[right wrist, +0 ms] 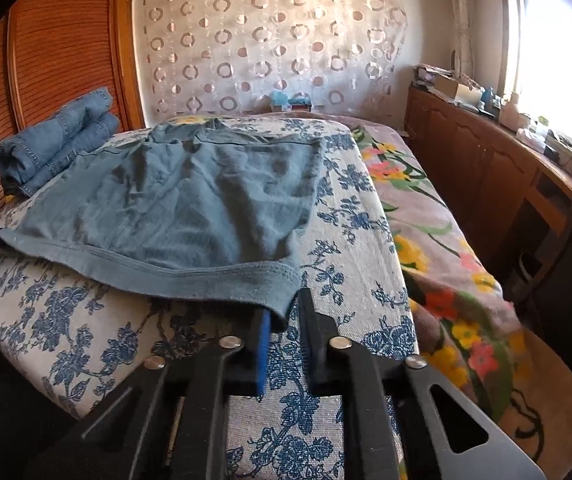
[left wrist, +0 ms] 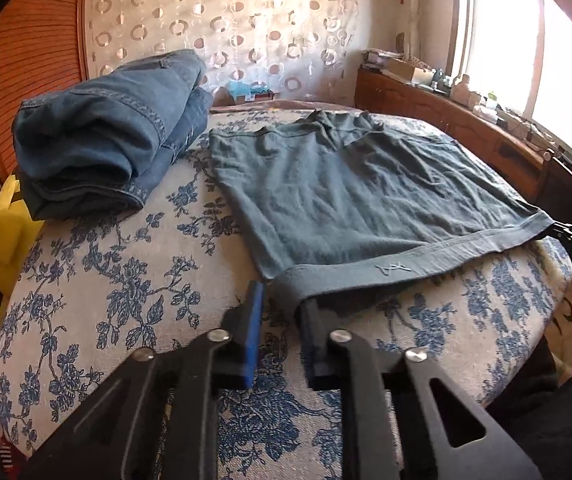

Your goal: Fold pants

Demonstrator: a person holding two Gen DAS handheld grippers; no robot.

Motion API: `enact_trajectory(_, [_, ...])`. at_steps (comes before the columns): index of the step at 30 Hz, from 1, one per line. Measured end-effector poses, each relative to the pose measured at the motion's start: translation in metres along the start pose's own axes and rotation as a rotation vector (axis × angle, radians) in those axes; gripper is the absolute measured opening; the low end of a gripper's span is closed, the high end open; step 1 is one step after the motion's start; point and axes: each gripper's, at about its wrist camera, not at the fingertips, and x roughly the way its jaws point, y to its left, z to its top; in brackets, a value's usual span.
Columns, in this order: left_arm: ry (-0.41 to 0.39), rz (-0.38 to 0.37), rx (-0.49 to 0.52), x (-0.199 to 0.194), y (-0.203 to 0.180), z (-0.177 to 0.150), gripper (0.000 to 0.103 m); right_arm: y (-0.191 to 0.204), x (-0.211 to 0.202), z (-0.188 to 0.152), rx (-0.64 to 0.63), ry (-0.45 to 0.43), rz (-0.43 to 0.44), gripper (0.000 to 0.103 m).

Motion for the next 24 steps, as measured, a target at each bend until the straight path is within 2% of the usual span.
enact_trajectory(6, [-0.049, -0.011, 0.007, -0.017, -0.004, 0.006, 0.008, -0.011, -0.024, 0.008, 0.031, -0.012, 0.057, 0.007])
enact_trajectory(15, [-0.131, -0.043, 0.0, -0.054, -0.005, 0.019, 0.008, -0.013, -0.064, 0.013, -0.015, -0.041, 0.065, 0.006])
enact_trajectory(17, [-0.128, -0.046, 0.011, -0.06, -0.006, 0.019, 0.008, -0.017, -0.062, 0.012, -0.021, -0.037, 0.061, 0.006])
enact_trajectory(21, [-0.098, -0.044, 0.02, -0.061, -0.008, 0.013, 0.008, -0.024, -0.087, 0.01, -0.023, -0.036, 0.072, 0.006])
enact_trajectory(24, [-0.052, -0.044, 0.031, -0.053, -0.01, 0.001, 0.008, -0.021, -0.065, 0.01, -0.044, -0.011, 0.071, 0.006])
